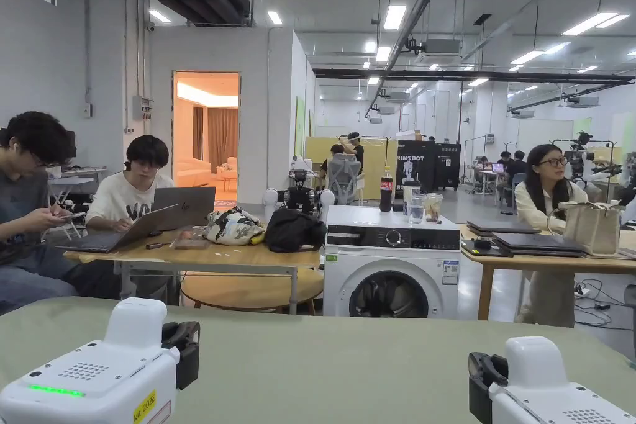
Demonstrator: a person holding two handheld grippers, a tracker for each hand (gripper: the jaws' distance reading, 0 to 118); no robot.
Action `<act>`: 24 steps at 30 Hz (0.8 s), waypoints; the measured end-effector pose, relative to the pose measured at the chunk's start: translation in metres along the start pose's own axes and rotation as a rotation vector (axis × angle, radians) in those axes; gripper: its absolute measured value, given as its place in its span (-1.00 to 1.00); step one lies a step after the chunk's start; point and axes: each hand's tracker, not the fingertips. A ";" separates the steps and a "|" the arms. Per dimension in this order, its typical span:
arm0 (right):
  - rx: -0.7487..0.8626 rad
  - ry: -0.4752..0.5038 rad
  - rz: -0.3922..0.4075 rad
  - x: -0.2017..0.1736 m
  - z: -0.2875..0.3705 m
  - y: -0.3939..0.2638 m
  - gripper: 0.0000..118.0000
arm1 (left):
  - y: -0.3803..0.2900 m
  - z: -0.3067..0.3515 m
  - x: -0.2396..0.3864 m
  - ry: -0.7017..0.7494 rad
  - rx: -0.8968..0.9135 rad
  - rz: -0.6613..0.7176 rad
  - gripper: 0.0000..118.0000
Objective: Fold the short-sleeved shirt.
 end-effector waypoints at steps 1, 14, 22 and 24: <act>0.001 0.000 0.004 -0.001 0.000 0.000 -1.00 | 0.000 0.001 0.001 0.002 -0.003 -0.002 -1.00; 0.013 0.007 0.006 -0.006 0.004 -0.004 0.16 | 0.006 0.004 0.003 0.028 0.021 0.019 -0.09; 0.047 -0.001 0.014 -0.009 0.010 0.000 0.77 | 0.005 0.005 0.010 0.019 0.027 -0.010 1.00; 0.044 0.006 -0.001 -0.008 0.010 0.000 0.77 | 0.005 0.005 0.011 0.020 0.020 -0.009 1.00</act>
